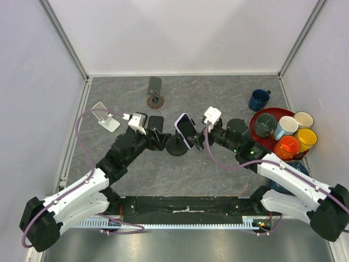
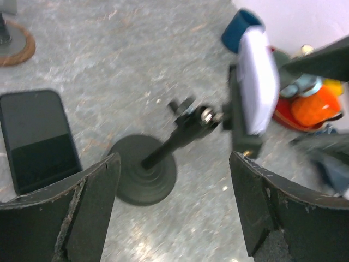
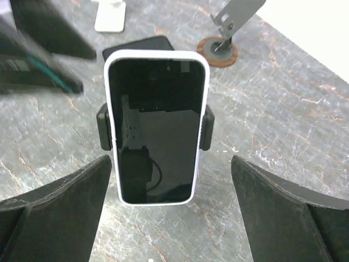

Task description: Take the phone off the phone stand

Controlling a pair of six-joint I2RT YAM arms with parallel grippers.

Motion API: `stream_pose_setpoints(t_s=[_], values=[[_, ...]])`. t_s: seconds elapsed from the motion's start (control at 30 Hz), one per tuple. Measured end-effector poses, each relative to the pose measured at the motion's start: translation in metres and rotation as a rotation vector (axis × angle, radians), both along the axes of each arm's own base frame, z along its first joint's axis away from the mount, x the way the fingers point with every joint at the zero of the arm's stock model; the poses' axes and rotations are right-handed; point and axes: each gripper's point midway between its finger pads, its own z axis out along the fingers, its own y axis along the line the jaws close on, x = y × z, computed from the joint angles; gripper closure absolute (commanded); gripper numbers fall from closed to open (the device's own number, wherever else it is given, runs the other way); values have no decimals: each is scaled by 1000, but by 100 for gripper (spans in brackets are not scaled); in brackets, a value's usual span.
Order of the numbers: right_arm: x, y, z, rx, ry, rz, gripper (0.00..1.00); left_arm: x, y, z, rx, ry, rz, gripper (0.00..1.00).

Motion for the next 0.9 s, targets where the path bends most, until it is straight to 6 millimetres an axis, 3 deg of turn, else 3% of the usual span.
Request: stream_pose_setpoints(t_s=[0.2,0.27,0.33,0.5,0.57,0.7,0.83,0.9], values=[[-8,-13,32,87,-38,-48,2,-10,10,-99,115,16,-23,10],[-11,-18,38,105,-45,-61,2,-11,8,-119,160,24,-49,12],[-14,-22,40,117,-46,-70,2,-8,1,-127,185,-1,-76,14],[-18,-26,39,117,-35,-82,2,3,-17,-116,163,-126,-111,20],[-18,-28,38,113,-32,-86,2,6,-21,-124,184,-137,-119,20],[-18,-29,37,109,-29,-94,2,14,-32,-137,205,-166,-149,34],[-18,-30,36,105,-27,-97,2,15,-41,-172,260,-117,-193,34],[-18,-30,36,105,-27,-98,2,20,-46,-175,267,-127,-198,35]])
